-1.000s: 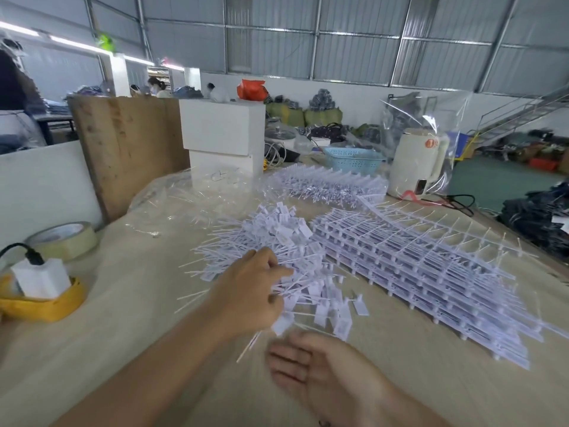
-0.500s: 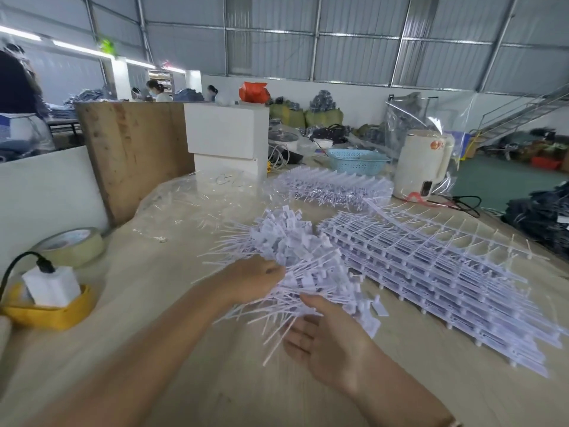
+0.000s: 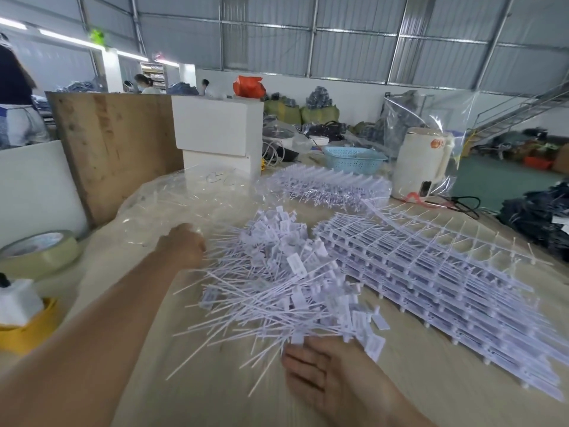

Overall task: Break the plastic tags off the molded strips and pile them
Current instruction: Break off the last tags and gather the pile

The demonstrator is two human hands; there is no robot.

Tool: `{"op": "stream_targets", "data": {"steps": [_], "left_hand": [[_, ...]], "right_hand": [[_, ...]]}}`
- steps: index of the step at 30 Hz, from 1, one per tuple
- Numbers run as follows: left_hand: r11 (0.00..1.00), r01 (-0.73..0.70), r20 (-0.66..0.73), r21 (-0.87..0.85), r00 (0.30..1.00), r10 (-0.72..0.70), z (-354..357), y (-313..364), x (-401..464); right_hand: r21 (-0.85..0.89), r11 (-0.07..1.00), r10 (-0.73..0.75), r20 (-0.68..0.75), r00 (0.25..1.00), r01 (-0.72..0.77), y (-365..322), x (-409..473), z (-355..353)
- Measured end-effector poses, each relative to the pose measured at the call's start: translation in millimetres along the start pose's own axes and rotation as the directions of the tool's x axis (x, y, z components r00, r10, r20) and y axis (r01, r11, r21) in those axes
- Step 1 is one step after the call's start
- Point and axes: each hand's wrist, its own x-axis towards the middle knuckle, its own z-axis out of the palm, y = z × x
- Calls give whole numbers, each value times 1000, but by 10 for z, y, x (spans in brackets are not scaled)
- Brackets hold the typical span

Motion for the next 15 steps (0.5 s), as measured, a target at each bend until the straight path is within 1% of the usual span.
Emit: {"op": "stream_targets", "data": {"steps": [2,4,6,8,10,11,12,13,15], "left_hand": [[995,45,18,-89,999,-43,135,-12,88],[976,72,-29,-206,996,-80,214,6,154],[948,41,-86,-314,994,-72,248,44,191],[926,30,-50,-376,997,-52,246,57,225],[928,46,38,-369,999,-34,199,31,244],[931,44,54,-361,998,-26,146,10,248],[930,32,23,-366,999,-26,78,-10,239],[919,20,-36,-395,999,-37,-8,-27,233],[824,-6,-205,-566,970,-133,-194,12,180]], "right_hand": [[15,1000,21,-6,1000,-21,-10,0,22],[24,999,40,1,999,-40,-19,16,45],[32,998,50,-9,999,-49,-15,45,78],[34,998,55,-32,998,-54,-5,82,112],[36,998,56,-46,997,-55,9,103,153],[45,998,56,-57,997,-53,16,103,172],[54,997,56,-68,996,-52,24,95,186],[59,997,57,-76,995,-52,31,87,199],[58,997,49,-96,994,-43,36,50,230]]}}
